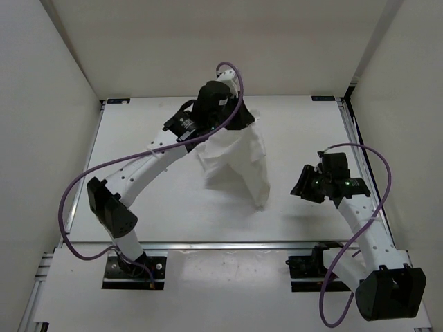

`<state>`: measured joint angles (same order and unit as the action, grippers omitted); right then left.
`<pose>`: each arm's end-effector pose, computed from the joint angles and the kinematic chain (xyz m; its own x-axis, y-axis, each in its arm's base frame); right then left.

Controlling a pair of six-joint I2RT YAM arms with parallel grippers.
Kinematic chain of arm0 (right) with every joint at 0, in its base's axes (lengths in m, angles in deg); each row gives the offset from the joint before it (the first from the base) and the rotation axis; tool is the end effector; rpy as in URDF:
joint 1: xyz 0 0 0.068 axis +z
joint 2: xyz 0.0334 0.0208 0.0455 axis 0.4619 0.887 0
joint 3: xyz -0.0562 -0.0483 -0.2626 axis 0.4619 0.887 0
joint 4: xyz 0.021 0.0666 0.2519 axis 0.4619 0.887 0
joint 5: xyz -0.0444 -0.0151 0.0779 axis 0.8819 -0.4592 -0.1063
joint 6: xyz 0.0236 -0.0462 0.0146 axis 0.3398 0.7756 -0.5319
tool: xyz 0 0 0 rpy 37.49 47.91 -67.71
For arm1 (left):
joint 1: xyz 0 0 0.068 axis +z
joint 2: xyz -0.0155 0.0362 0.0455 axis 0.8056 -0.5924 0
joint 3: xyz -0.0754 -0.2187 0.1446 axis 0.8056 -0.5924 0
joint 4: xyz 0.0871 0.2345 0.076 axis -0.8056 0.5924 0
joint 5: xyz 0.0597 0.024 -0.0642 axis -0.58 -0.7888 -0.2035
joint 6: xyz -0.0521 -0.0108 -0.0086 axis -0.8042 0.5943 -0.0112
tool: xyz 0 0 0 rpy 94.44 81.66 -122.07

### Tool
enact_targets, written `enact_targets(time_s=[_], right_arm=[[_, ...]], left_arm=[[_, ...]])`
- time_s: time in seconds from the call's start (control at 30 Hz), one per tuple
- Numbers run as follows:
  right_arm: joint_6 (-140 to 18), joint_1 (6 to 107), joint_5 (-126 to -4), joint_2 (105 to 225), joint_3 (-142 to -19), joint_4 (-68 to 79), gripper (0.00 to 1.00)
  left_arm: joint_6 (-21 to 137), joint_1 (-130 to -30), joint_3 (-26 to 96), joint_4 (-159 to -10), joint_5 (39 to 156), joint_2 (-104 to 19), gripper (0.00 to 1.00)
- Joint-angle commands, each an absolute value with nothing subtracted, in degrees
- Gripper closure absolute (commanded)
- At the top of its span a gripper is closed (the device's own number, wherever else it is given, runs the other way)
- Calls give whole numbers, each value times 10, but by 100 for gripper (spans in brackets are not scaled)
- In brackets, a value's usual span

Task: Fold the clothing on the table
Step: Flatten the skirt out

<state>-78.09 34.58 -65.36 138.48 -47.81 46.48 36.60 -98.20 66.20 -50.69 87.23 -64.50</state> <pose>0.1820 0.0273 0.2500 -0.8082 0.3075 -0.5023 0.1407 0.9290 0.3423 0.2805 -0.2740 0.4104 -0.6320 -0.1488 -0.7605 0.3947 0.7827 -0.4812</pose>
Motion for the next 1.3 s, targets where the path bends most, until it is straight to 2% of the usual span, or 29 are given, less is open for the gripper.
enact_targets(time_s=[0.0,0.13,0.27,0.53,0.63,0.73,0.77,0.8,0.83,0.9,0.93,0.97,1.0,1.27], right_arm=[[-790,336,-663,1375,-476,443,49],[-794,323,-659,1364,-467,447,50],[-796,309,-675,1369,-460,438,51],[-798,335,-667,1404,-496,438,50],[-803,346,-680,1412,-490,431,49],[-810,359,-714,1420,-470,412,49],[-811,363,-722,1424,-463,403,49],[-814,374,-733,1433,-454,395,48],[-813,378,-742,1437,-446,376,48],[-816,392,-757,1461,-437,354,48],[-810,388,-770,1468,-437,341,48],[-811,389,-777,1480,-436,333,48],[-809,391,-783,1496,-440,321,47],[-787,400,-807,1571,-474,271,48]], left_arm=[[359,-954,711,-520,982,-656,100],[332,-869,670,-566,1051,-606,100],[307,-772,503,-631,1125,-525,100],[350,-735,49,-554,1013,-342,100],[331,-722,-53,-530,983,-283,100],[332,-708,-82,-501,947,-252,100],[333,-705,-86,-495,944,-248,81],[335,-705,-84,-492,944,-244,56],[330,-704,-83,-493,946,-240,51],[323,-705,-84,-494,969,-231,31],[320,-707,-85,-497,972,-230,25],[314,-712,-82,-497,980,-224,5],[312,-713,-82,-498,987,-223,1],[293,-745,-88,-499,1016,-187,1]])
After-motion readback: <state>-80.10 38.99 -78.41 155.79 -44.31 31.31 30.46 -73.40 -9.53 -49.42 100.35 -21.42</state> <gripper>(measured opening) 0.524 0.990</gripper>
